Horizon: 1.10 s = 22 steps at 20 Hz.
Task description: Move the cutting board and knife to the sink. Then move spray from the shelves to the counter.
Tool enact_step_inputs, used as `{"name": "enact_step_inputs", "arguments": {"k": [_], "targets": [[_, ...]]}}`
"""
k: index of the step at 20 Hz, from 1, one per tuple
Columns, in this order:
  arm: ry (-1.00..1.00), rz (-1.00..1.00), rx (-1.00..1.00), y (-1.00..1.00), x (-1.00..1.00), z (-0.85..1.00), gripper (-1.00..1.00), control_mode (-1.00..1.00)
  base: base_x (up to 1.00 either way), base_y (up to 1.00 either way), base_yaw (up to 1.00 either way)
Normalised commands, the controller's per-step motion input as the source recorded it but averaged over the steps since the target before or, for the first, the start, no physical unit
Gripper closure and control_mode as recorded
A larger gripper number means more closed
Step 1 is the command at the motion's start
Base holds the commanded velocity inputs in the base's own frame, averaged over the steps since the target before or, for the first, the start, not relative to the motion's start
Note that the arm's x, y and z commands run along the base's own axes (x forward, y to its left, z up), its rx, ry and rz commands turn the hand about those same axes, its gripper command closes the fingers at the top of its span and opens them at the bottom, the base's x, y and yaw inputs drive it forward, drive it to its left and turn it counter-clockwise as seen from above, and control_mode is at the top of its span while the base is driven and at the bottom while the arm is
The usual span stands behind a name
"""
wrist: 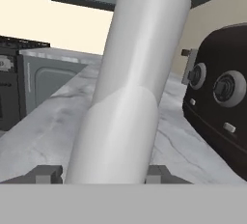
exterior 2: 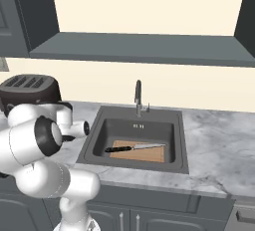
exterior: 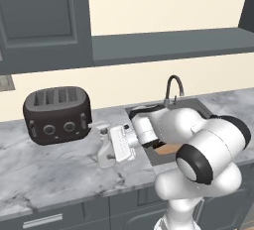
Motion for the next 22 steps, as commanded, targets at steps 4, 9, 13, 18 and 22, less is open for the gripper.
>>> {"name": "enact_step_inputs", "arguments": {"k": [4,9,13,18,22], "targets": [[-0.15,0.00,0.00,0.00,-0.14,-0.42,1.00,-1.00,0.00,0.00,0.00],[-0.13,0.00,0.00,0.00,-0.16,-0.47,1.00,-1.00,0.00,0.00,0.00],[-0.11,0.00,0.01,-0.03,-0.18,-0.46,1.00,-1.00,0.00,0.00,0.00],[-0.11,0.00,0.03,-0.06,-0.19,-0.42,1.00,-1.00,0.00,0.00,0.00],[-0.09,0.00,0.07,-0.07,-0.19,-0.34,1.00,-1.00,0.00,0.00,0.00]]}}
